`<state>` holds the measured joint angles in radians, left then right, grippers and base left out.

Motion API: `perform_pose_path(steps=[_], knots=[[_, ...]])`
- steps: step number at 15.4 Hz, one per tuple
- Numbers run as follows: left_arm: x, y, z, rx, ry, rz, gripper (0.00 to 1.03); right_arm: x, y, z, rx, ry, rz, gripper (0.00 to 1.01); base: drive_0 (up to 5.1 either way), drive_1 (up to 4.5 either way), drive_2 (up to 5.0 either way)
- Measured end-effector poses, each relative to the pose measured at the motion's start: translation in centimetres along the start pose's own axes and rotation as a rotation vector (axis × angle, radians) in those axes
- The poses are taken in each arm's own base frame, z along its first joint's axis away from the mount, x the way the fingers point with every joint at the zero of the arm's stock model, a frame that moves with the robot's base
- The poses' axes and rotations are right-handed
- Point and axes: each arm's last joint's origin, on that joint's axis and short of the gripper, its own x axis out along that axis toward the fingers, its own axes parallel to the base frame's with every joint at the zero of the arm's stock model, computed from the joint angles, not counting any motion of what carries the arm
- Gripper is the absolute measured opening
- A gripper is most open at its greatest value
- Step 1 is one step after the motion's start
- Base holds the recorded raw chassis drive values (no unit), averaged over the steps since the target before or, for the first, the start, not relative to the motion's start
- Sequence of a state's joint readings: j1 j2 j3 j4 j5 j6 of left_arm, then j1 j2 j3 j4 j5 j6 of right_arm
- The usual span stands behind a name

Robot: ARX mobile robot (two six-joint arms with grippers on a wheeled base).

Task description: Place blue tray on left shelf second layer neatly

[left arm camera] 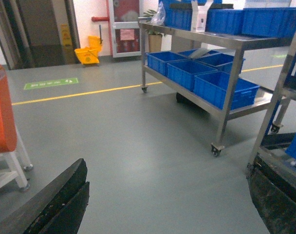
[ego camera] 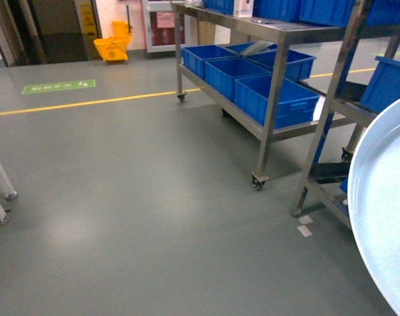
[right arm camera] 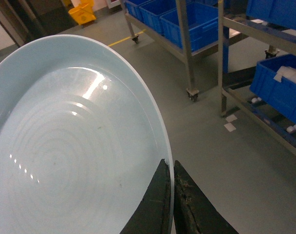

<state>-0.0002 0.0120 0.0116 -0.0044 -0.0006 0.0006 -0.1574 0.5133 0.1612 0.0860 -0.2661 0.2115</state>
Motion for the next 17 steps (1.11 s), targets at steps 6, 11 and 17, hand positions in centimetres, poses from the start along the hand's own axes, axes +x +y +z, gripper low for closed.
perform_pose_path(steps=[6,11,17], knots=[[0.00,0.00,0.00,0.000,0.000,0.000,0.98,0.00,0.00,0.01,0.000,-0.001,0.000,0.02,-1.6,-1.57,-1.6],[0.00,0.00,0.00,0.000,0.000,0.000,0.98,0.00,0.00,0.01,0.000,-0.001,0.001,0.02,-1.6,-1.60,-1.6],[0.00,0.00,0.00,0.000,0.000,0.000,0.98,0.00,0.00,0.01,0.000,-0.001,0.001,0.02,-1.6,-1.60,-1.6]])
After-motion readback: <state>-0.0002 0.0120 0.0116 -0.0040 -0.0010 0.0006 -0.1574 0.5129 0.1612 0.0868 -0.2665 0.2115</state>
